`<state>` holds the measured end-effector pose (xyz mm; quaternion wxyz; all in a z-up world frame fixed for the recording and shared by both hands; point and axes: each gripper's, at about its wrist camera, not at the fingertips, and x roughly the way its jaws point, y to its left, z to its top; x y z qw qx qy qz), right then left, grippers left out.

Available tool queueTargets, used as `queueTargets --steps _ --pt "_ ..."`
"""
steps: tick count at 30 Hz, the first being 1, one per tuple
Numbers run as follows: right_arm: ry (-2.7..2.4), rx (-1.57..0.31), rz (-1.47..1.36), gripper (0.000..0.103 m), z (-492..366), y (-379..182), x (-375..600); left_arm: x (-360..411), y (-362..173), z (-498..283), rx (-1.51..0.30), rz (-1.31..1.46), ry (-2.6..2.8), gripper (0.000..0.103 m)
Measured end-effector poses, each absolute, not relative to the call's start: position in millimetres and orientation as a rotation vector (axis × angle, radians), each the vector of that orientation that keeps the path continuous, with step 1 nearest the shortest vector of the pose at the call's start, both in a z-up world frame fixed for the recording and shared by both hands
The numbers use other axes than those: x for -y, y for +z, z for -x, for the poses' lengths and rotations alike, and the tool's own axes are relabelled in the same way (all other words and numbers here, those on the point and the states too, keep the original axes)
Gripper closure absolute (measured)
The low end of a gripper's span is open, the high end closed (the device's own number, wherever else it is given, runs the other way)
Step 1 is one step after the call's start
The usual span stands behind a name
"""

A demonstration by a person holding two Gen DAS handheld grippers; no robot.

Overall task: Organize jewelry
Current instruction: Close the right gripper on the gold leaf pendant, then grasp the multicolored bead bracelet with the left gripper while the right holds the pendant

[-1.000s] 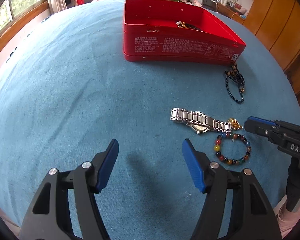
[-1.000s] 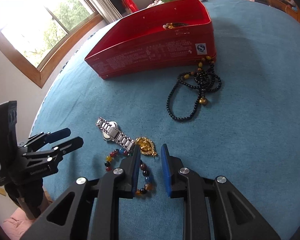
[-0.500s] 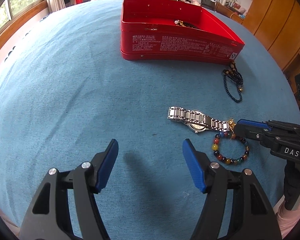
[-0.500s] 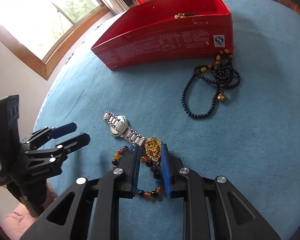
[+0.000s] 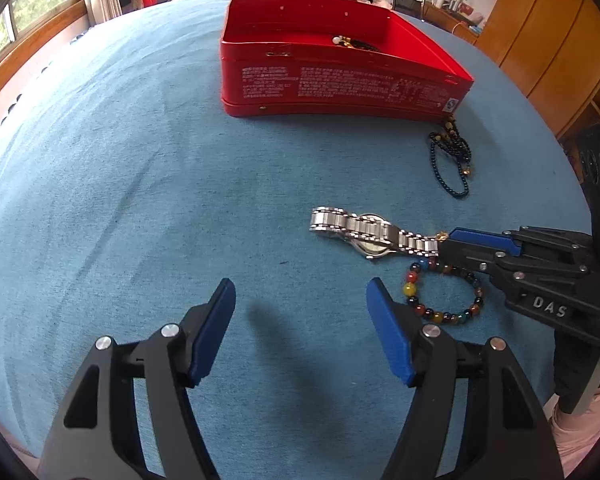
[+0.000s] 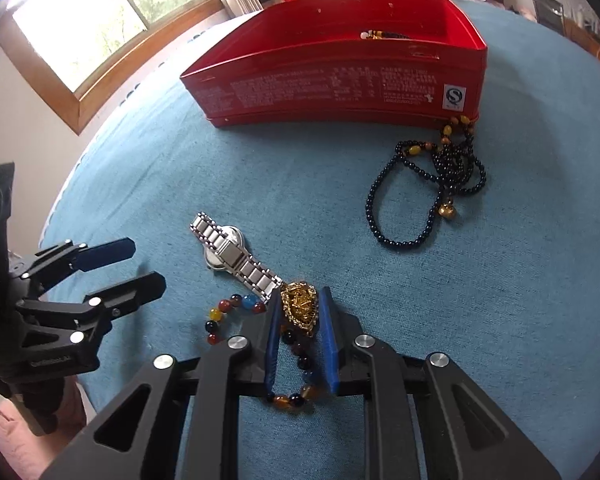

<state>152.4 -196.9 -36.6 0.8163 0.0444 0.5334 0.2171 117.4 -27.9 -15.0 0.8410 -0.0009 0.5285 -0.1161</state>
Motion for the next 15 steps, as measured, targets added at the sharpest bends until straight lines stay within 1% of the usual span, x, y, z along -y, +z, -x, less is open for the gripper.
queueTargets --steps 3,15 --pt "0.449 -1.131 -0.128 0.088 -151.8 -34.5 203.2 34.9 -12.3 -114.1 -1.12 0.006 -0.272 0.035" --pt "0.355 -1.086 -0.183 0.088 -140.9 -26.3 252.0 92.6 -26.1 -111.9 -1.182 -0.022 -0.38 0.034"
